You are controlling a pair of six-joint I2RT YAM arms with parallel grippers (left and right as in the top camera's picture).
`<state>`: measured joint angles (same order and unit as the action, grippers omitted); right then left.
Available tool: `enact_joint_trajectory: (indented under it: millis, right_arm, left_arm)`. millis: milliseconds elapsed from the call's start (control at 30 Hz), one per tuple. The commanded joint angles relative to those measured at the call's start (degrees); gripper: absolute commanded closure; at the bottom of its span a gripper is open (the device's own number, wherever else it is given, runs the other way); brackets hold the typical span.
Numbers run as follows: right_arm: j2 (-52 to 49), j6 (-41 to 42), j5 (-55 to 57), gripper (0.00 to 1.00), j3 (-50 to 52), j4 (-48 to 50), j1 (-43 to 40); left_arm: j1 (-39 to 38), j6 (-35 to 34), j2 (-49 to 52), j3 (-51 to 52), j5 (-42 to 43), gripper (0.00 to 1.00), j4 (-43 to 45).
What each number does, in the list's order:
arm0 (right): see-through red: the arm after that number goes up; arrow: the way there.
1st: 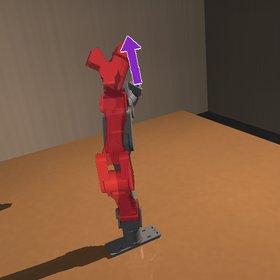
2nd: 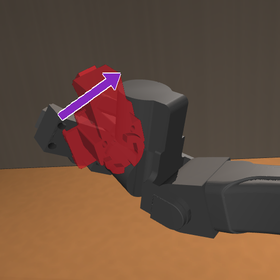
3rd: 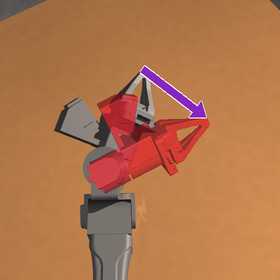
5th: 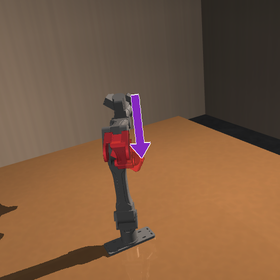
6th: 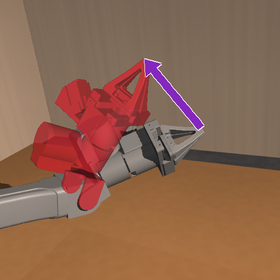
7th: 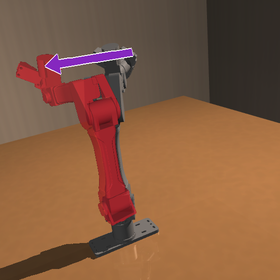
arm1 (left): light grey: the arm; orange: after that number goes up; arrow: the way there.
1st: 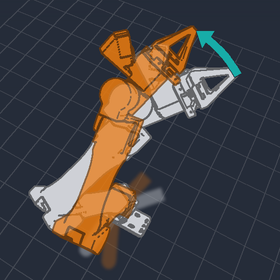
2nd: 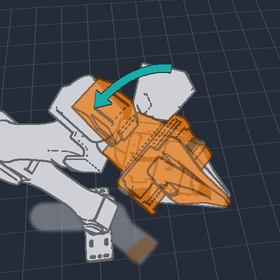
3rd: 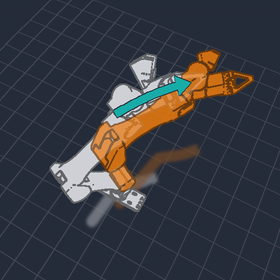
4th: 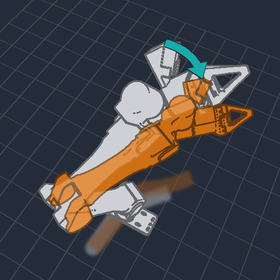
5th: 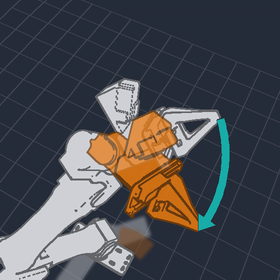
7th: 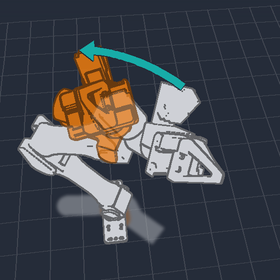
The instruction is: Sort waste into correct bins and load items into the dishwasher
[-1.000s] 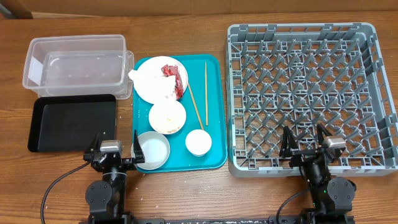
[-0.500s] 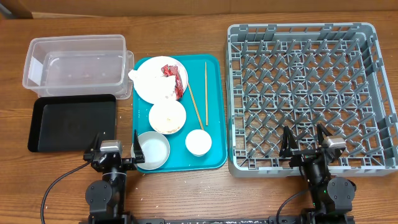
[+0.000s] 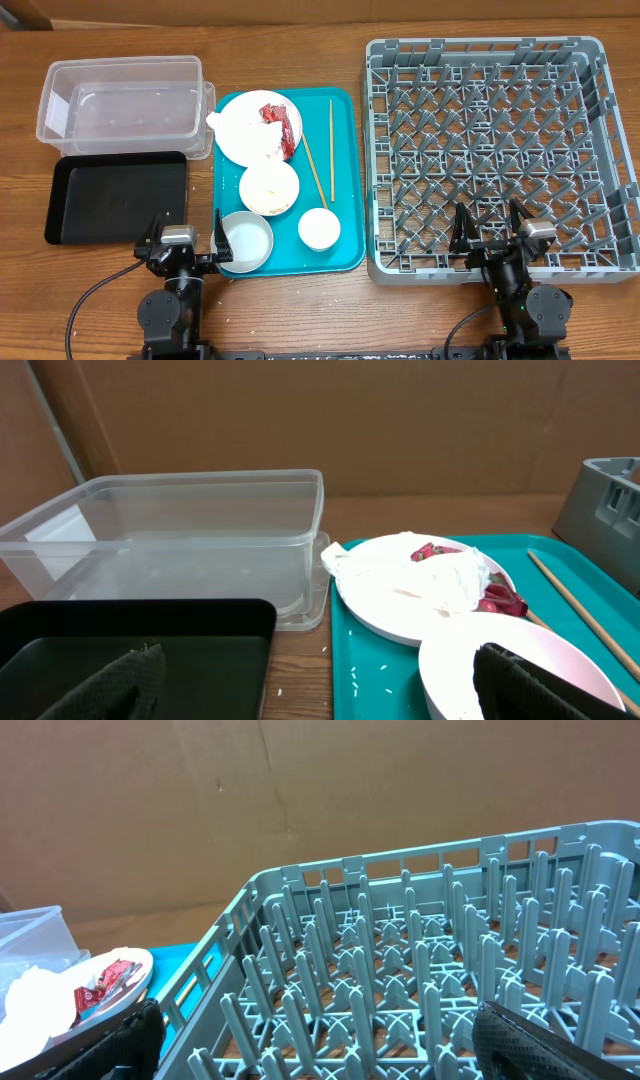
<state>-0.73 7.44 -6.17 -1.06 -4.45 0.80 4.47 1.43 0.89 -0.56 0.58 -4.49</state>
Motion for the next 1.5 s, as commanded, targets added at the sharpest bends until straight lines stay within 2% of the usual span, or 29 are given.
enact_joint_trajectory:
  millis: [0, 433, 700, 967, 1100, 1267, 1400, 1467]
  right_arm:
    - [0.6, 0.0, -0.3, 0.00, 0.6, 0.3, 0.1]
    - [0.6, 0.0, -0.3, 0.00, 0.6, 0.3, 0.1]
    - [0.6, 0.0, -0.3, 0.00, 0.6, 0.3, 0.1]
    - [0.6, 0.0, -0.3, 0.00, 0.6, 0.3, 0.1]
    - [0.6, 0.0, -0.3, 0.00, 0.6, 0.3, 0.1]
    - [0.6, 0.0, -0.3, 0.00, 0.6, 0.3, 0.1]
    - [0.6, 0.0, -0.3, 0.00, 0.6, 0.3, 0.1]
    - [0.6, 0.0, -0.3, 0.00, 0.6, 0.3, 0.1]
  left_arm:
    - [-0.3, -0.6, -0.6, 0.3, -0.7, 0.00, 0.1]
    - [-0.4, -0.8, -0.6, 0.3, 0.0, 0.00, 0.9]
    - [-0.4, -0.7, -0.6, -0.7, 9.5, 0.00, 4.1]
    - [-0.4, 1.3, 2.6, -7.0, 12.0, 0.00, -1.5]
    - [-0.4, 1.8, 11.3, -13.6, 13.7, 0.00, -1.7]
    - [-0.4, 1.8, 27.1, -24.5, 17.4, 0.00, -2.5]
    - [-0.4, 1.8, 40.2, -35.6, 19.2, 0.00, -7.8]
    - [-0.8, 1.8, 50.7, -46.3, 19.2, 0.00, -15.5]
